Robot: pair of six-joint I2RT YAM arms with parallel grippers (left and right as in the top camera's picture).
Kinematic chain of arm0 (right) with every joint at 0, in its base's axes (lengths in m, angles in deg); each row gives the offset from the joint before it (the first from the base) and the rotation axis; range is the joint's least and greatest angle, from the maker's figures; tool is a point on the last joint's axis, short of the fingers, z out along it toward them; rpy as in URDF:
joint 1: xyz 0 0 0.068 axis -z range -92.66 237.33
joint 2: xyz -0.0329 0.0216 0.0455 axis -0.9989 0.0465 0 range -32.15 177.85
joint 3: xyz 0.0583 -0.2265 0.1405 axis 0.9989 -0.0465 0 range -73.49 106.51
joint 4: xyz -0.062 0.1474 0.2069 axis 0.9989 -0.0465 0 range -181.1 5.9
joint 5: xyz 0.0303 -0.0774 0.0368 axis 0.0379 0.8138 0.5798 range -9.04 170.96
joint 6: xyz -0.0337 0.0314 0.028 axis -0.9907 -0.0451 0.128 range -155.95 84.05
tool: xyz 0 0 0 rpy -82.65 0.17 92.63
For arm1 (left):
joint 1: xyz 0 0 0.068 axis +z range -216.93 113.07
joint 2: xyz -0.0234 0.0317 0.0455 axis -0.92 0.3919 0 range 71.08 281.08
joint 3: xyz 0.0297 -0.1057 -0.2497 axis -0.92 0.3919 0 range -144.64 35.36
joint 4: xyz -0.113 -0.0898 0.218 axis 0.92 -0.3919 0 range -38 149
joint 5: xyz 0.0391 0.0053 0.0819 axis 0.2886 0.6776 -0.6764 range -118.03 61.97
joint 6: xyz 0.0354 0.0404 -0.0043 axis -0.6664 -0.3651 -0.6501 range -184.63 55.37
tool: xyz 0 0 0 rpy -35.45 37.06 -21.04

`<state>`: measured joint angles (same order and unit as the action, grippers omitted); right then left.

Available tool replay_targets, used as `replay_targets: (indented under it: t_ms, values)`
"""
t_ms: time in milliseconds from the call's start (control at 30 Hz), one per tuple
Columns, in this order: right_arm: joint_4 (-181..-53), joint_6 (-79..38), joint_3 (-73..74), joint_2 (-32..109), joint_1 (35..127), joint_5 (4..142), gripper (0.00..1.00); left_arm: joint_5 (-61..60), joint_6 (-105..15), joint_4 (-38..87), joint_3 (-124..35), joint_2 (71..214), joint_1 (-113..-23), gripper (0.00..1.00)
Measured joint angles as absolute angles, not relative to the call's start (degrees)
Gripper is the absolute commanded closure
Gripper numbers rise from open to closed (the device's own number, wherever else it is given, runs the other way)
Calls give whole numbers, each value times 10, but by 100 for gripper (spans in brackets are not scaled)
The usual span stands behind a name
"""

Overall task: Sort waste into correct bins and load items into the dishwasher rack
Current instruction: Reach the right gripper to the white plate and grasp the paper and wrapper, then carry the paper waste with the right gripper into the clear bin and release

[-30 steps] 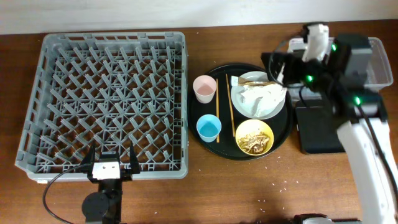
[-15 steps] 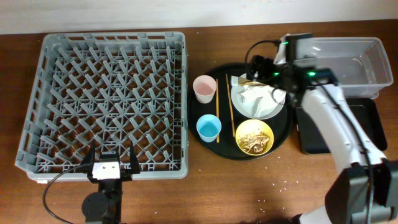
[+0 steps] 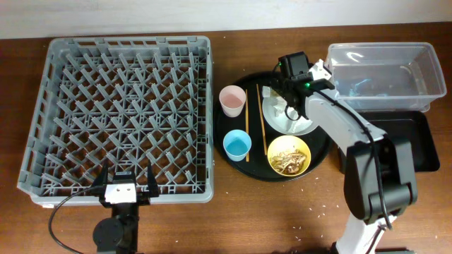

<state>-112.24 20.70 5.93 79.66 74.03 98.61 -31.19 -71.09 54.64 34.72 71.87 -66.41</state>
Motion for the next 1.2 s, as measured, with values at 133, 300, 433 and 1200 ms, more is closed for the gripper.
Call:
replay_targets:
  t_ms: [133, 300, 433, 1200]
  values:
    - [-1102, 208, 59, 807, 742, 992, 2, -312, -711, 546, 347, 719, -664, 0]
    - [-1100, 208, 59, 832, 742, 992, 2, -312, -711, 546, 347, 719, -664, 1]
    - [-1104, 209, 59, 853, 742, 992, 0, -312, -711, 546, 347, 719, -664, 1]
    - [-1204, -35, 93, 860, 742, 954, 96, -312, -711, 546, 347, 719, -664, 0]
